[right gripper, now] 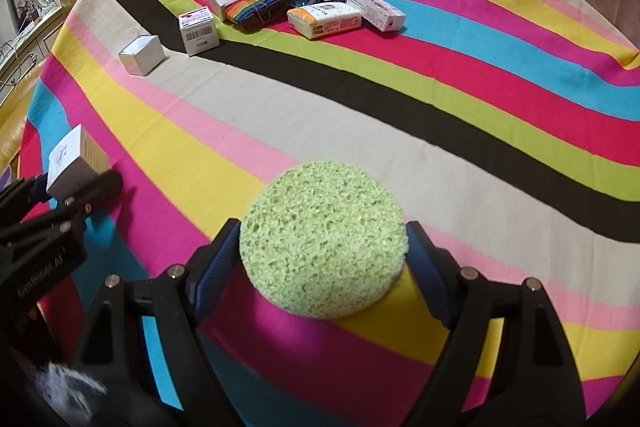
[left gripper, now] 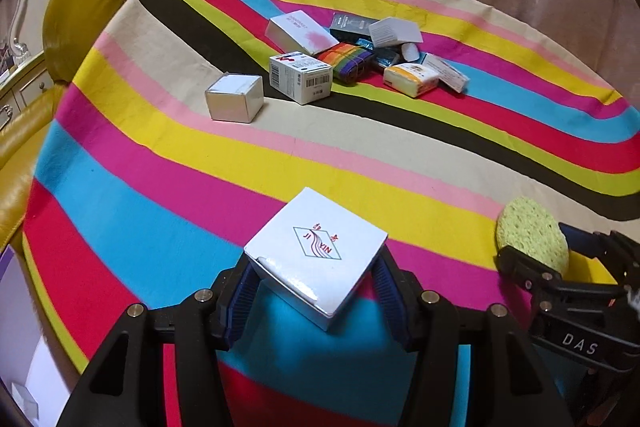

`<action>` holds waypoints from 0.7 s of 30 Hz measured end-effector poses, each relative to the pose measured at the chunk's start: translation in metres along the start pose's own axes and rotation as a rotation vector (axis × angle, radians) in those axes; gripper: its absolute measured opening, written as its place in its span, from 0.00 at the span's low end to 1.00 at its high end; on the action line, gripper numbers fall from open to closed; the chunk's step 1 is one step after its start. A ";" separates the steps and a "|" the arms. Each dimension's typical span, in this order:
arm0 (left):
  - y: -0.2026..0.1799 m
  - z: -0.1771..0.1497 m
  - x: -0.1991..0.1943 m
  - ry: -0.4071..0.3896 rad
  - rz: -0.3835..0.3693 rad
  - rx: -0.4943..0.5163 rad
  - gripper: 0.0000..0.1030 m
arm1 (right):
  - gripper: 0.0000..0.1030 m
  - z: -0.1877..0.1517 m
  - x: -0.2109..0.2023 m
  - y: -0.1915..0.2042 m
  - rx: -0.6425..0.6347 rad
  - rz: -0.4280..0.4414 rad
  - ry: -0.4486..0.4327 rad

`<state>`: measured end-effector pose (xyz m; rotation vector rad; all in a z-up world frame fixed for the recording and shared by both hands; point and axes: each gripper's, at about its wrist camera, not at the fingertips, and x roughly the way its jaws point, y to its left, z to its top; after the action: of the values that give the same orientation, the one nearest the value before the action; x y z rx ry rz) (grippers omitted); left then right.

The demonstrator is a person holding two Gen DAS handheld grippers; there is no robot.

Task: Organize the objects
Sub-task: 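Carry the white red-logo box in the left tool while the right tool carries the sponge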

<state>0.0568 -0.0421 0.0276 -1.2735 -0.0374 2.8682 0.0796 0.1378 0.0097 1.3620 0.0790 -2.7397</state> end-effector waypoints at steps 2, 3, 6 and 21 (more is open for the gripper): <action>0.002 -0.004 -0.006 -0.001 -0.002 -0.002 0.55 | 0.81 -0.001 -0.007 0.003 -0.009 0.014 -0.012; 0.003 -0.006 -0.010 -0.005 -0.002 -0.002 0.55 | 0.81 -0.002 -0.011 0.005 -0.016 0.016 -0.020; 0.005 -0.010 -0.021 -0.014 0.003 0.001 0.55 | 0.81 -0.001 -0.023 0.014 -0.046 0.023 -0.040; 0.044 -0.009 -0.089 -0.114 0.039 -0.061 0.55 | 0.81 -0.002 -0.073 0.055 -0.115 0.120 -0.109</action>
<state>0.1232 -0.0872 0.0866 -1.1302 -0.1026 2.9919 0.1300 0.0870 0.0659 1.1474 0.1403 -2.6590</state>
